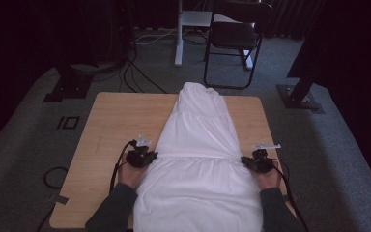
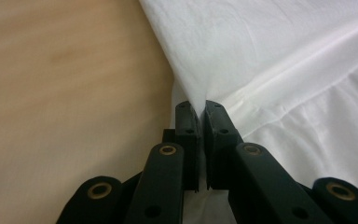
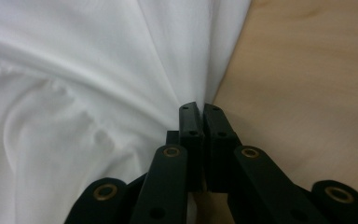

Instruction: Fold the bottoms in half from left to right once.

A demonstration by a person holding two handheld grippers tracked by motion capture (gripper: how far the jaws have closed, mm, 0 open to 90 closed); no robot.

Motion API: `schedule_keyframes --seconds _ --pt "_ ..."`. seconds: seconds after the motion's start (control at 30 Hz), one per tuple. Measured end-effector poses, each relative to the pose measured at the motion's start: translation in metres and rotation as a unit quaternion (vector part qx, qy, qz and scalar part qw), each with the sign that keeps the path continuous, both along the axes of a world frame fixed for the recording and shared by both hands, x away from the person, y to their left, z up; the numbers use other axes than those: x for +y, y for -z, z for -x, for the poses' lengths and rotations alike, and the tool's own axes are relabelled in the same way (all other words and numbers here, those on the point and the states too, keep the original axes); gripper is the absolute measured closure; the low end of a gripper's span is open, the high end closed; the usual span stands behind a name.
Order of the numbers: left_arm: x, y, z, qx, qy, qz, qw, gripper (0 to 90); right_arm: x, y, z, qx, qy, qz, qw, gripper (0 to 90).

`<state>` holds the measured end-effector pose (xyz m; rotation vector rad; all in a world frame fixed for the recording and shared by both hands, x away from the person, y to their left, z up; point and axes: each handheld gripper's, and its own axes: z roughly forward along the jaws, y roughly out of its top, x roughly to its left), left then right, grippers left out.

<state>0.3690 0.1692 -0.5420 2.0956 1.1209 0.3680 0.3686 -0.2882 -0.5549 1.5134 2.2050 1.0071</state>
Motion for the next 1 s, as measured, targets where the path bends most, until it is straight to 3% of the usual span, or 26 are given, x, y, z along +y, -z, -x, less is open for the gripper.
schedule_keyframes --seconds 0.13,0.23,0.3,0.33,0.4,0.43,0.53,0.67,0.83,1.0 --pt "0.016 0.004 0.038 0.004 0.014 0.002 0.9999 85.3 0.009 0.001 0.036 0.004 -0.026 -0.001 0.9997 87.3" --pt "0.022 0.007 0.058 0.007 0.018 0.008 0.9998 83.2 0.015 0.000 0.060 0.010 -0.044 0.010 0.9989 87.4" --pt "0.023 0.005 0.063 -0.003 0.015 0.006 0.9999 73.1 0.018 -0.002 0.068 0.019 -0.053 0.019 0.9982 85.5" --pt "0.024 0.003 0.062 -0.013 0.010 0.009 0.9998 64.8 0.019 -0.004 0.070 0.022 -0.055 0.024 0.9980 80.3" --pt "0.027 -0.003 0.057 -0.022 0.002 0.029 0.9993 57.0 0.019 -0.009 0.067 0.001 -0.058 0.025 0.9980 62.5" --pt "0.028 -0.005 0.054 -0.027 0.000 0.037 0.9990 55.1 0.018 -0.013 0.064 -0.011 -0.055 0.015 0.9983 57.1" --pt "0.024 -0.012 0.045 -0.038 0.003 0.051 0.9980 53.4 0.018 -0.029 0.045 -0.048 -0.058 -0.007 0.9971 54.8" --pt "0.014 -0.011 0.037 -0.036 0.011 0.055 0.9978 53.4 0.030 -0.040 0.003 -0.065 -0.076 -0.010 0.9949 64.0" --pt "0.008 -0.003 0.037 -0.030 0.018 0.045 0.9984 51.2 0.052 -0.038 -0.052 -0.062 -0.086 -0.011 0.9943 60.8" --pt "0.007 0.001 0.038 -0.023 0.020 0.049 0.9983 49.9 0.070 -0.026 -0.090 -0.046 -0.076 -0.013 0.9960 53.9"
